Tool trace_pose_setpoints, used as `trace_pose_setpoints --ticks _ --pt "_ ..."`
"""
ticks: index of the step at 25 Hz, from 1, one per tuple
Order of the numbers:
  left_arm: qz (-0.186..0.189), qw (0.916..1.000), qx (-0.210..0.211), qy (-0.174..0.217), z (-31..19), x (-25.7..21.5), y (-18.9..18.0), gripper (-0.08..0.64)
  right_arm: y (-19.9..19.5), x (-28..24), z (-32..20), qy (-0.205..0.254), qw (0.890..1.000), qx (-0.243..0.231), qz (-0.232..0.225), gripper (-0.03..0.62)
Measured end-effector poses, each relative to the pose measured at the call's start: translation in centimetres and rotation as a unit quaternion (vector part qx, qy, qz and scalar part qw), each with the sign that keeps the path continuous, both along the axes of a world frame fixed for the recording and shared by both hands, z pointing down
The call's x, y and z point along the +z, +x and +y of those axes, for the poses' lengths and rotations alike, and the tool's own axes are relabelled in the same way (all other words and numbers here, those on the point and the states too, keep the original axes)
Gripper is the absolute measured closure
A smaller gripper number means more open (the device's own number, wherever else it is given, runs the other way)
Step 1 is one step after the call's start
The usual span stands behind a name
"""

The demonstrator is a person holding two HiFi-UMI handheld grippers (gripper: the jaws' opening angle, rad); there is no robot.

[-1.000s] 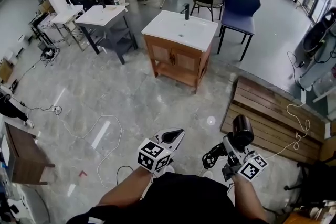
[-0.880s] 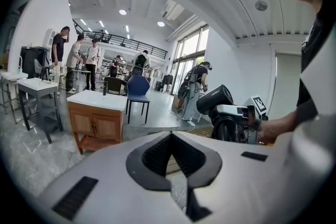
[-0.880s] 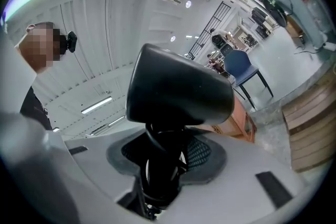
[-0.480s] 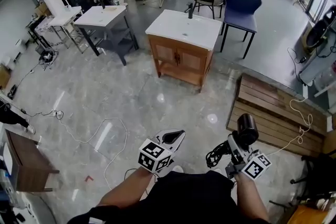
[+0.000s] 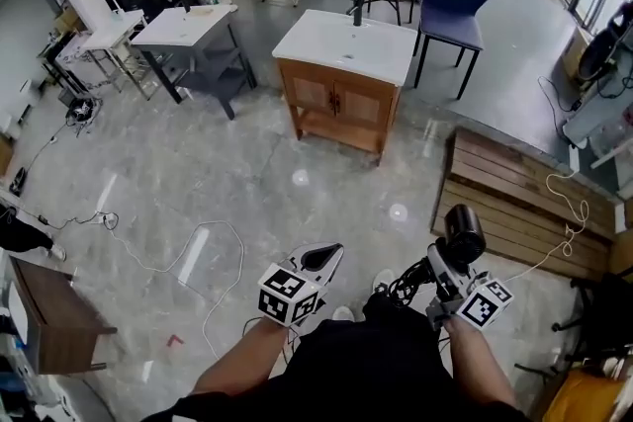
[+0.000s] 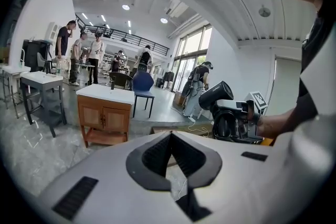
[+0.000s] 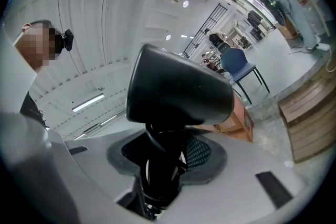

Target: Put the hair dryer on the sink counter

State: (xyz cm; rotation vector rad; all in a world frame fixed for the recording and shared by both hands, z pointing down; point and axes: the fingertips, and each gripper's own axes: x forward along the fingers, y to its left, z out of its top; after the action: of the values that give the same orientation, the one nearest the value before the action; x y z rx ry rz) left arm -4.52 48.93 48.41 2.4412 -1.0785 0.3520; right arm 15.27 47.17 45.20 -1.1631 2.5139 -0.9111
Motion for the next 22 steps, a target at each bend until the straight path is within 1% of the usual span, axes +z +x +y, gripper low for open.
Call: trace_pose_setpoints --ticks 5,12,14,17,22 --pt "0.009 0.9997 -0.02 -0.009 -0.7 0.8 -1.2 0.56 -1.4 0.6 -1.7 -0.011 1.0 -0.014 0.003 0.443" --pt "-0.003 0.998 -0.054 -0.031 -3.1 2.3 -3.9 0.56 -3.8 1.2 -5.8 -0.017 0.999 -0.038 -0.007 0.443" --pt "-0.005 0.9975 -0.061 -0.034 -4.3 2.3 -4.4 0.56 -4.2 1.4 -7.4 -0.018 0.999 -0.043 -0.011 0.443" --pt "-0.014 0.9978 -0.058 -0.029 -6.6 2.1 -4.3 0.56 -4.3 1.5 -10.2 -0.015 0.999 -0.046 -0.019 0.443" --pt "-0.022 0.9978 -0.058 -0.025 -12.5 1.5 -3.5 0.56 -3.6 1.4 -16.0 -0.011 0.998 -0.049 -0.024 0.443"
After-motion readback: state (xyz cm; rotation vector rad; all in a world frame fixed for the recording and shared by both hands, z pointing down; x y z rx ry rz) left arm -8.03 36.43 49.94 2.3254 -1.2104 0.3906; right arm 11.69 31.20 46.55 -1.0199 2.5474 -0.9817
